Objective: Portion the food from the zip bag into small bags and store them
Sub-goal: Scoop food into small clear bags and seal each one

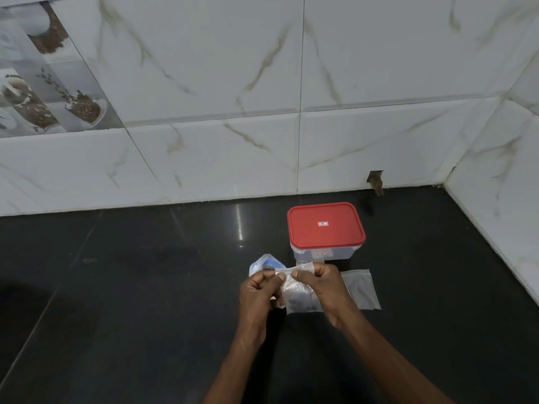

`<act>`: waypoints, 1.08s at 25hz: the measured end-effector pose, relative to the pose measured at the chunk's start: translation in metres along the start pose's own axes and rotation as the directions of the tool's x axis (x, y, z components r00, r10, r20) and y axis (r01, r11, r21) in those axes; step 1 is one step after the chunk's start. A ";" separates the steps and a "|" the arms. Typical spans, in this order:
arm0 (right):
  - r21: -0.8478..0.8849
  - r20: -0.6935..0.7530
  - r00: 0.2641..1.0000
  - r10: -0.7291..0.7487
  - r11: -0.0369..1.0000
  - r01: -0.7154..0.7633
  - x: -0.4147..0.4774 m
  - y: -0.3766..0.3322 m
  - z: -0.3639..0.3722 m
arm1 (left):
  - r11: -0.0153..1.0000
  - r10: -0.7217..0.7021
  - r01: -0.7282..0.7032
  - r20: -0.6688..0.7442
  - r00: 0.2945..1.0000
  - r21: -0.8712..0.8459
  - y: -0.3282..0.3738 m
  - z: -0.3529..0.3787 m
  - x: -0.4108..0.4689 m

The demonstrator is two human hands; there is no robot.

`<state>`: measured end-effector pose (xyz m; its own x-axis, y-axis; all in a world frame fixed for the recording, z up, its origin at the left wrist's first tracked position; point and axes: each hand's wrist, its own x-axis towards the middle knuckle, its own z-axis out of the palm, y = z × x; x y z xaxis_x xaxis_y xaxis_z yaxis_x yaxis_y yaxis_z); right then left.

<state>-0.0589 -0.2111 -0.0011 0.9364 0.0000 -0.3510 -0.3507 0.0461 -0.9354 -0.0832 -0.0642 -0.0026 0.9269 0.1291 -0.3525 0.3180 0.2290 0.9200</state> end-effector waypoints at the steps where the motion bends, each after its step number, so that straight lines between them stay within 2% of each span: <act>1: -0.003 0.002 1.000 0.007 1.000 -0.007 0.000 0.000 0.000 | 1.000 0.003 -0.003 -0.004 1.000 -0.002 0.001 0.000 0.000; 4: 0.006 0.011 0.999 0.046 0.999 -0.046 0.001 0.001 0.000 | 1.000 0.004 -0.004 -0.002 1.000 0.014 0.002 -0.001 0.000; 10: -0.084 0.045 0.993 0.109 0.991 -0.105 0.003 -0.003 0.004 | 0.997 -0.010 0.007 0.045 0.999 0.074 0.003 -0.004 0.001; 15: -0.126 0.080 0.989 0.123 0.986 -0.112 0.006 0.002 0.002 | 0.983 -0.172 0.165 0.093 0.981 0.075 0.009 -0.009 0.006; 17: -0.122 0.084 0.988 0.129 0.985 -0.118 0.007 0.005 0.004 | 0.980 -0.194 0.188 0.088 0.977 0.068 0.009 -0.009 0.008; 23: -0.151 -0.013 0.996 0.083 0.985 -0.084 0.005 0.006 0.007 | 0.992 -0.119 0.118 0.005 0.993 0.039 0.006 -0.004 0.008; 27: -0.089 -0.060 0.998 -0.007 0.996 0.002 0.001 0.005 0.003 | 0.994 -0.098 0.100 0.049 0.994 -0.041 0.006 -0.007 0.004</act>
<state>-0.0596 -0.2075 -0.0063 0.9362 -0.0599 -0.3463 -0.3490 -0.0426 -0.9361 -0.0793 -0.0559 0.0004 0.8999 0.0586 -0.4322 0.4007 0.2802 0.8723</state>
